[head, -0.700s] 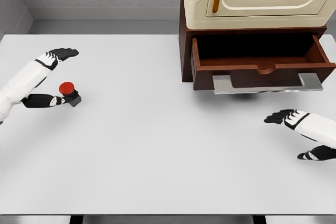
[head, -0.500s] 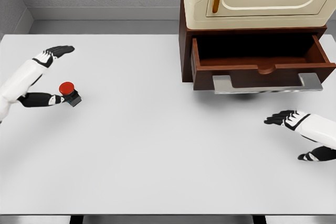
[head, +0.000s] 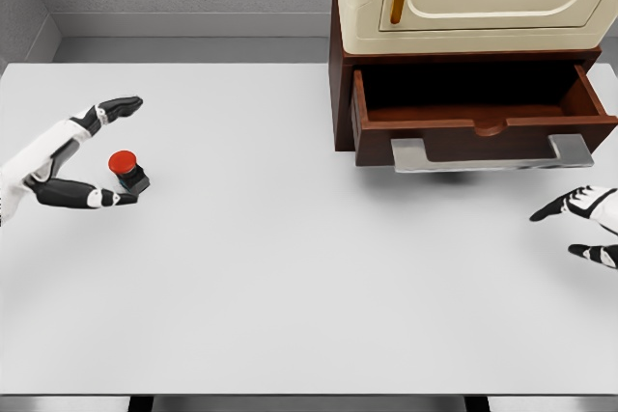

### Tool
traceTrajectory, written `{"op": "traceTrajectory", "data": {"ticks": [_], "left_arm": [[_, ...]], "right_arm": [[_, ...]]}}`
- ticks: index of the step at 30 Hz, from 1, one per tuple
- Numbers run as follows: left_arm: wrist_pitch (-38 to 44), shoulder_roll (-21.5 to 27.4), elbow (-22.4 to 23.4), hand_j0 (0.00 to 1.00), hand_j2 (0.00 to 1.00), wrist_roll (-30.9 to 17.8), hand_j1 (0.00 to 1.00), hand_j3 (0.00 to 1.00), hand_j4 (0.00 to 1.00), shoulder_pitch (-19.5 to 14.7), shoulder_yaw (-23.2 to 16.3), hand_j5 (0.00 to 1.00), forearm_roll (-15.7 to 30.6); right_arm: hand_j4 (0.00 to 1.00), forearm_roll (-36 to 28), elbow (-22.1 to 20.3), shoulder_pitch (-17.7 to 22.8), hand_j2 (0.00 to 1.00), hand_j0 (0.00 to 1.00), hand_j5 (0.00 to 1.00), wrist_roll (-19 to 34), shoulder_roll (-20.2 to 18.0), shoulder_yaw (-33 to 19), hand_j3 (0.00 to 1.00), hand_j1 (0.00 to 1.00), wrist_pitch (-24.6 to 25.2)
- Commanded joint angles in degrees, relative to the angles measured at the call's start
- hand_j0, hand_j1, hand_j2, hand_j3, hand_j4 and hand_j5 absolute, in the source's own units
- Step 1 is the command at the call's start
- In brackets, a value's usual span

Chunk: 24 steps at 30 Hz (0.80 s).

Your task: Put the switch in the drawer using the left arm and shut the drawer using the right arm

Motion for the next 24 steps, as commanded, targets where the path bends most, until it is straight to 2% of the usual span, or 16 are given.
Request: {"op": "traceTrajectory", "data": {"ticks": [1,6,7,11,24], "left_arm": [[8.29,-0.64,0.24,0.99,0.99,-3.21,0.99,0.99,0.99,0.00,-0.01,0.99,3.55],[18.76,-3.72,4.72,1.00,1.00,-3.21,1.00,1.00,1.00,-3.60,0.08,1.00,4.61],[18.85,-4.16,6.12,1.00,1.00,-3.21,1.00,1.00,1.00,-4.04,0.16,1.00,4.61],[18.85,-7.41,10.43,1.00,1.00,-3.13,1.00,1.00,1.00,-4.75,0.43,1.00,4.35],[18.23,-9.52,14.56,0.99,0.99,-2.86,0.99,0.99,0.99,-5.71,2.01,0.99,4.26]], "right_arm": [[0.65,-1.47,-0.02,0.00,0.65,0.65,0.65,-0.02,-0.38,-0.08,0.65,0.65,0.16],[0.67,-2.08,-0.10,0.35,0.67,0.67,0.67,-0.02,-0.91,0.54,0.67,0.67,0.16],[0.67,-4.98,-0.10,0.88,0.67,0.67,0.67,-0.02,-2.49,0.54,0.67,0.67,0.16],[0.67,-4.99,-0.10,0.97,0.67,0.67,0.67,-0.02,-2.84,0.54,0.67,0.67,0.16],[0.68,-5.42,-0.10,0.88,0.68,0.68,0.68,-0.02,-2.93,0.54,0.68,0.68,0.16]]}}
